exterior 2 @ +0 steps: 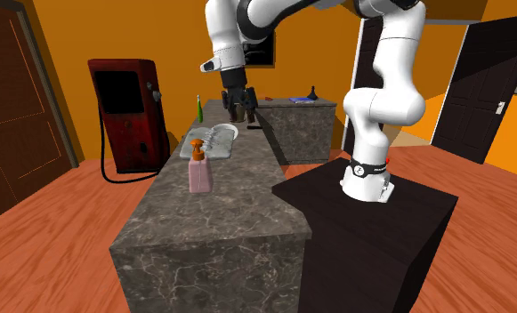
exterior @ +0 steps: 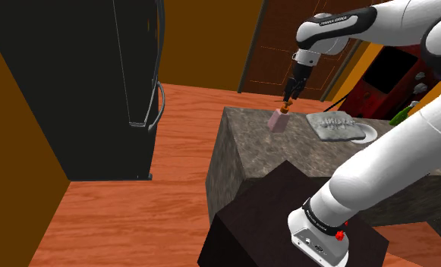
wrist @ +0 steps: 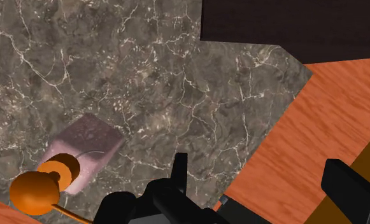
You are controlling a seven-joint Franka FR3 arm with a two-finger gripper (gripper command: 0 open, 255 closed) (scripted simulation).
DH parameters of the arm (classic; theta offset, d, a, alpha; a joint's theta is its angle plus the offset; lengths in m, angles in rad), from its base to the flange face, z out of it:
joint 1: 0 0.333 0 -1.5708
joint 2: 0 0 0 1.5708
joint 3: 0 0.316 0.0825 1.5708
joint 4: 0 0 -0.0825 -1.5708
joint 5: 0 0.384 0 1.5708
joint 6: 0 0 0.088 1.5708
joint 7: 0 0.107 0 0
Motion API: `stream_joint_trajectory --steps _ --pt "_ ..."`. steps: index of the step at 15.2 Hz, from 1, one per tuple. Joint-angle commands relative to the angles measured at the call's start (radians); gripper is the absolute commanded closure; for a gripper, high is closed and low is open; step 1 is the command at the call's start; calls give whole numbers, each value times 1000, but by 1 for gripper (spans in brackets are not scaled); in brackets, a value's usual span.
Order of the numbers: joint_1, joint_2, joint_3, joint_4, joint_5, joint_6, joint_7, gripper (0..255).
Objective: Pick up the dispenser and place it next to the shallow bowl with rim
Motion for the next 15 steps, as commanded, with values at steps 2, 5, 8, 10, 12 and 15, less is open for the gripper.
stream_joint_trajectory --steps 2,5,8,10,12,15 --pt "-18 120 -45 78 50 28 -85 0" --pt "-47 243 -73 171 115 38 -167 0" --pt "-91 370 -86 277 186 35 -243 0" --pt "-128 456 -86 356 232 24 -287 0" --pt "-171 541 -81 441 276 9 -326 0" --pt "-242 669 -66 586 334 -25 -370 0"
